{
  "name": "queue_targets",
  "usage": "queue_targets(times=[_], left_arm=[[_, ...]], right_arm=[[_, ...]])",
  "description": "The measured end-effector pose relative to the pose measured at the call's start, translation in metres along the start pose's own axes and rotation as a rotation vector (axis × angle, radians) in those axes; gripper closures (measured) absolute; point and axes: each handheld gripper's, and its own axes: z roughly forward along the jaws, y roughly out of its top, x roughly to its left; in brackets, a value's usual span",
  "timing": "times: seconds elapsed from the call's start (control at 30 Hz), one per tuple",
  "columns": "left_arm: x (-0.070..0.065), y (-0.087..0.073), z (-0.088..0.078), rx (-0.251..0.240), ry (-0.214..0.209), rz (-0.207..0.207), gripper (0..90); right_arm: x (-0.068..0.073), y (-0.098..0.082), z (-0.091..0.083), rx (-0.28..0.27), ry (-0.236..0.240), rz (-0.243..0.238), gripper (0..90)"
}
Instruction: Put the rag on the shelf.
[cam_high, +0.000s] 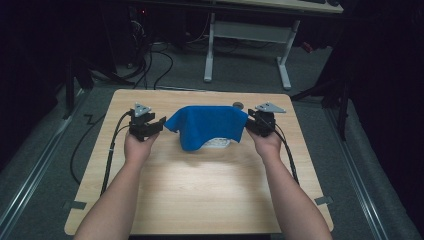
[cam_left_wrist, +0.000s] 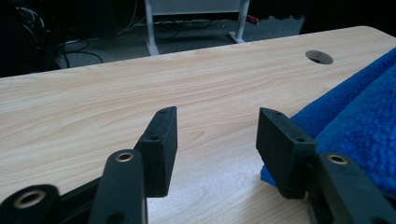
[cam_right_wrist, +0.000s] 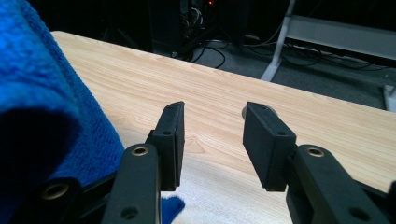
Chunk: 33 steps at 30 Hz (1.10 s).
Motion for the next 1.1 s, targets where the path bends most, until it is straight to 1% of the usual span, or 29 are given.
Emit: queue_targets(times=[0.13,0.17,0.3,0.4,0.43,0.5,0.53,0.57,0.67,0.7,0.77,0.83,0.93,0.97,1.0,1.03,1.1], left_arm=[[0.003,-0.004,-0.006,-0.004,0.012,-0.006,47.4],[0.003,-0.005,-0.008,-0.005,0.015,-0.008,46.9],[0.005,-0.010,-0.015,-0.010,0.024,-0.011,45.8],[0.005,-0.015,-0.021,-0.008,0.019,-0.012,45.7],[0.005,-0.015,-0.021,-0.008,0.019,-0.012,45.4],[0.004,-0.019,-0.027,-0.005,0.014,-0.010,45.0],[0.004,-0.020,-0.030,-0.004,0.015,-0.006,44.4],[0.004,-0.021,-0.031,-0.006,0.013,-0.006,44.3],[0.003,-0.024,-0.038,0.003,0.003,-0.013,43.4],[0.003,-0.026,-0.041,-0.001,0.001,-0.011,43.3],[0.001,-0.028,-0.046,-0.006,-0.004,-0.010,43.3],[-0.001,-0.029,-0.053,-0.009,-0.011,-0.022,43.2],[-0.007,-0.030,-0.064,-0.022,-0.030,-0.017,43.1],[-0.008,-0.031,-0.067,-0.026,-0.037,-0.015,43.1],[-0.010,-0.032,-0.070,-0.031,-0.045,-0.015,43.0],[-0.011,-0.034,-0.074,-0.034,-0.050,-0.013,42.8],[-0.014,-0.037,-0.079,-0.033,-0.055,-0.011,42.7]], right_arm=[[0.001,0.001,-0.005,-0.002,-0.024,-0.020,59.6],[0.001,0.001,-0.007,-0.001,-0.025,-0.016,58.6],[0.002,0.002,-0.014,0.010,-0.028,-0.041,55.9],[0.003,0.002,-0.020,0.015,-0.033,-0.051,54.3],[0.003,0.001,-0.023,0.008,-0.030,-0.053,53.8],[0.004,-0.001,-0.027,-0.015,-0.033,-0.048,53.8],[0.003,-0.002,-0.030,-0.013,-0.035,-0.050,53.1],[0.003,-0.003,-0.033,-0.001,-0.031,-0.045,51.5],[0.004,-0.005,-0.039,0.011,-0.033,-0.059,48.8],[0.005,-0.006,-0.042,0.007,-0.031,-0.068,48.6],[0.007,-0.009,-0.049,-0.027,-0.045,-0.073,48.5],[0.007,-0.010,-0.054,-0.006,-0.033,-0.067,46.2],[0.010,-0.011,-0.062,0.005,-0.021,-0.080,43.4],[0.012,-0.012,-0.065,0.003,-0.018,-0.091,42.8],[0.014,-0.013,-0.068,-0.012,-0.011,-0.094,43.0],[0.016,-0.014,-0.072,-0.032,-0.018,-0.095,43.1],[0.019,-0.015,-0.078,-0.011,-0.007,-0.093,41.0]])
